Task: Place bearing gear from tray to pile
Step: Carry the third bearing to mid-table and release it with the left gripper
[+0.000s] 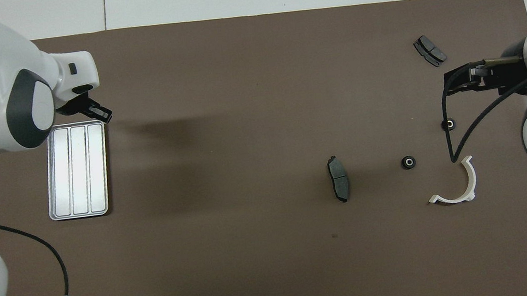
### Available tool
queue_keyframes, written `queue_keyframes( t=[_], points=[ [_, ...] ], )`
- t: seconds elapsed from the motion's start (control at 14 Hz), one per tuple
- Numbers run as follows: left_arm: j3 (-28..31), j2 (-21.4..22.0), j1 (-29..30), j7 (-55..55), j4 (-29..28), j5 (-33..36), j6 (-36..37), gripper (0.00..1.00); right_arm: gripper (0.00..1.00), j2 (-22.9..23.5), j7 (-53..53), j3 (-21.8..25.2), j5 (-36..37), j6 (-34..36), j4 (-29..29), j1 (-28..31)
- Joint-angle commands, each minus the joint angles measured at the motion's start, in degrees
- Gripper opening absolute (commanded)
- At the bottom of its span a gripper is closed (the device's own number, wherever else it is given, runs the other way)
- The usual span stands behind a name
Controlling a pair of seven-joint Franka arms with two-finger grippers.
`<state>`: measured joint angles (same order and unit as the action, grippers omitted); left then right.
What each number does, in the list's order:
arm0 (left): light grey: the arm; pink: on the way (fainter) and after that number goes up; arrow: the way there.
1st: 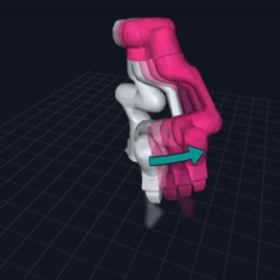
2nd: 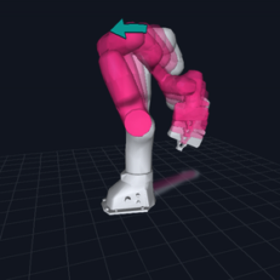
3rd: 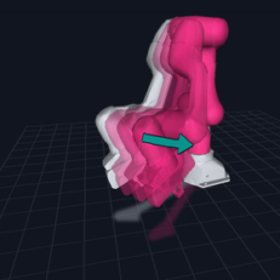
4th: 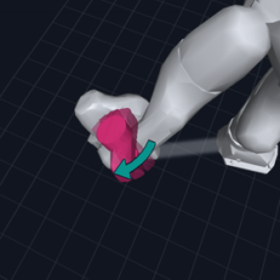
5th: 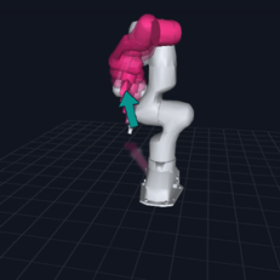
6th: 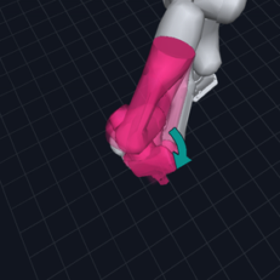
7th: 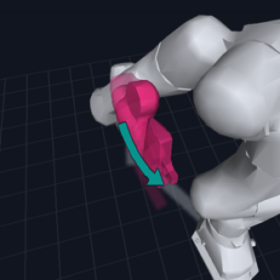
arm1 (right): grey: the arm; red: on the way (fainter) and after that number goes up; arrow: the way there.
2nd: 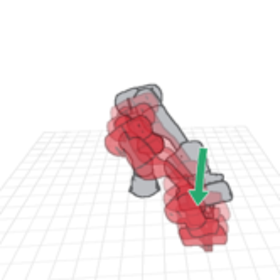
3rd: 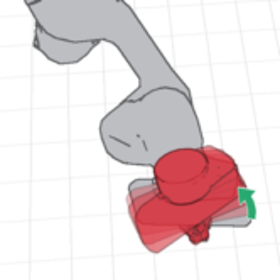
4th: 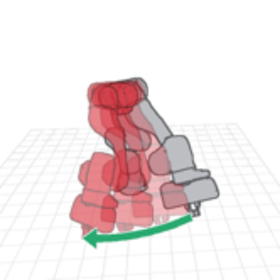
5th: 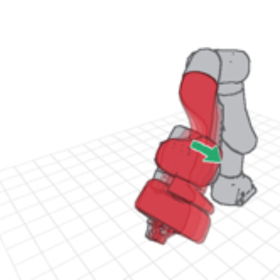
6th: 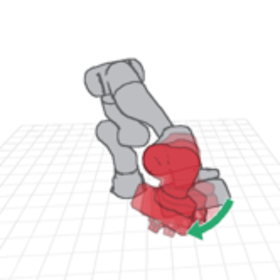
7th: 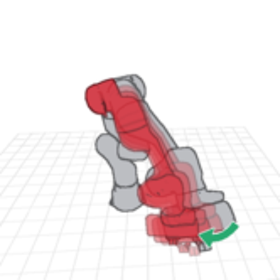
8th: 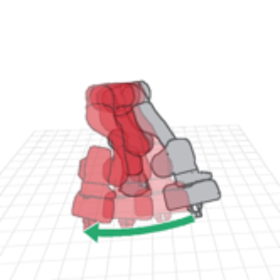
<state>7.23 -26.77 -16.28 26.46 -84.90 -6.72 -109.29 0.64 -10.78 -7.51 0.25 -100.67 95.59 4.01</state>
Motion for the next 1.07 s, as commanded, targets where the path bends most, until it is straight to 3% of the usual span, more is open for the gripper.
queue_keyframes(
  t=[0.0, 0.5, 0.64, 0.85, 0.93, 1.0],
  points=[
    [1.0, 1.9, -8.5, -16.5, -1.3, -0.8, 0.6, 0.08, 1.00, -0.6, -0.6, -0.6, -1.5, 2.1, -0.2, 0.8],
    [1.1, -0.9, -24.3, -48.5, -2.3, -0.7, -10.0, 0.08, 1.00, -0.6, 0.0, -0.7, -1.4, 2.8, -0.6, 0.9],
    [1.1, -2.4, -27.0, -52.0, -2.4, -0.4, -12.4, 0.29, 1.00, -0.6, -0.1, -0.7, -1.4, 2.9, -0.7, 0.9],
    [1.1, -2.6, -27.5, -52.5, -2.2, -0.3, -12.9, 0.79, 1.00, -0.6, 0.1, -0.7, -1.4, 2.9, -0.8, 0.9],
    [1.2, -2.2, -27.4, -52.5, -1.9, -0.3, -12.8, 0.90, 1.00, -0.6, 0.0, -0.6, -1.4, 2.9, -0.7, 0.4],
    [1.4, -1.9, -27.2, -52.5, -1.8, -0.3, -12.8, 0.95, 1.00, -0.6, -0.2, -0.6, -1.4, 3.1, -0.7, 0.0]
  ],
)
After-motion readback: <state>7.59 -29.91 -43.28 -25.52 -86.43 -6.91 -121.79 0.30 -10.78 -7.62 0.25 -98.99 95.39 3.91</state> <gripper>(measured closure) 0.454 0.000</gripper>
